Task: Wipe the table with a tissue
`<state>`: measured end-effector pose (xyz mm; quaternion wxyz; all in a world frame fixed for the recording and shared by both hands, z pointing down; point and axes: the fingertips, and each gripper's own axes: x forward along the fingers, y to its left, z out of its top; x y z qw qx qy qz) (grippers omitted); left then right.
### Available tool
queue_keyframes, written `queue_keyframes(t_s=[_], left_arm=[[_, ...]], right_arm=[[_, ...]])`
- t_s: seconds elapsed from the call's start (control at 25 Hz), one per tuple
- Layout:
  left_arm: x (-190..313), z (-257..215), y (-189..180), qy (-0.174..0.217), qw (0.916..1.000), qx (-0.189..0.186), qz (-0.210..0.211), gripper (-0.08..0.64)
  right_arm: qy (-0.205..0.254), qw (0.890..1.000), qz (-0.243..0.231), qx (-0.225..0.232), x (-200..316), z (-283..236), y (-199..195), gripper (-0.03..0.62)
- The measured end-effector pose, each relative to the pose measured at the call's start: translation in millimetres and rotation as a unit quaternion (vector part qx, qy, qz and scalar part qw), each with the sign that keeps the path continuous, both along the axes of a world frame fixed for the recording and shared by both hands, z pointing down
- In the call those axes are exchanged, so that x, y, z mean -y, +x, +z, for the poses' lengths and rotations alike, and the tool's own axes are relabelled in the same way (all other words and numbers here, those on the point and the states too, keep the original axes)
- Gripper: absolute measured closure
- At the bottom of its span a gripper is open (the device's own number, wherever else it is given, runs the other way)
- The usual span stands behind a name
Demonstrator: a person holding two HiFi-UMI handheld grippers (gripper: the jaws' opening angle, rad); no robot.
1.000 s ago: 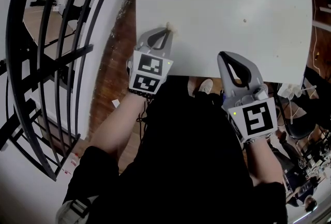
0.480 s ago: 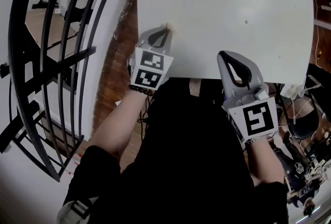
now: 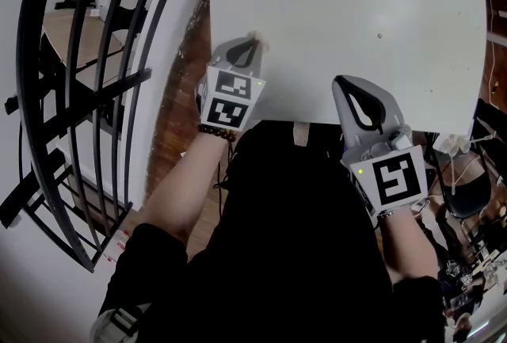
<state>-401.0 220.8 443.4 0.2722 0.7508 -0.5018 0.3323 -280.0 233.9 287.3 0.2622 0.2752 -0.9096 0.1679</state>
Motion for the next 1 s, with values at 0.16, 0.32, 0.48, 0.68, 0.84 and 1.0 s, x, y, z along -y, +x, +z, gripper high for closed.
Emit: queue_keyframes(t_s=[0.16,0.32,0.48,0.68,0.84,1.0], left_arm=[[-0.2,2.1,-3.2,-0.005,1.0,0.005,0.0,0.526],[4.0,1.7,-4.5,-0.005,1.0,0.007,0.002,0.526],[10.6,1.9,-4.6,-0.005,0.9999,0.009,0.002,0.526],[22.2,-2.0,-8.6,0.001,1.0,0.009,0.002,0.526],[28.6,-2.4,-10.1,0.005,0.9999,0.009,0.004,0.526],[35.0,-7.7,-12.7,0.013,0.9999,0.006,0.003,0.526]], right_arm=[[-0.004,1.0,0.0,0.003,-1.0,0.5,-1.4,0.601],[-0.006,1.0,0.003,0.003,2.3,1.3,-0.4,0.601],[-0.006,1.0,0.004,0.005,5.6,2.7,0.8,0.601],[-0.01,1.0,0.009,0.003,8.3,2.1,0.4,0.6],[-0.011,1.0,0.013,0.004,10.7,3.8,2.1,0.6],[-0.011,1.0,0.014,0.003,11.4,4.6,1.9,0.601]])
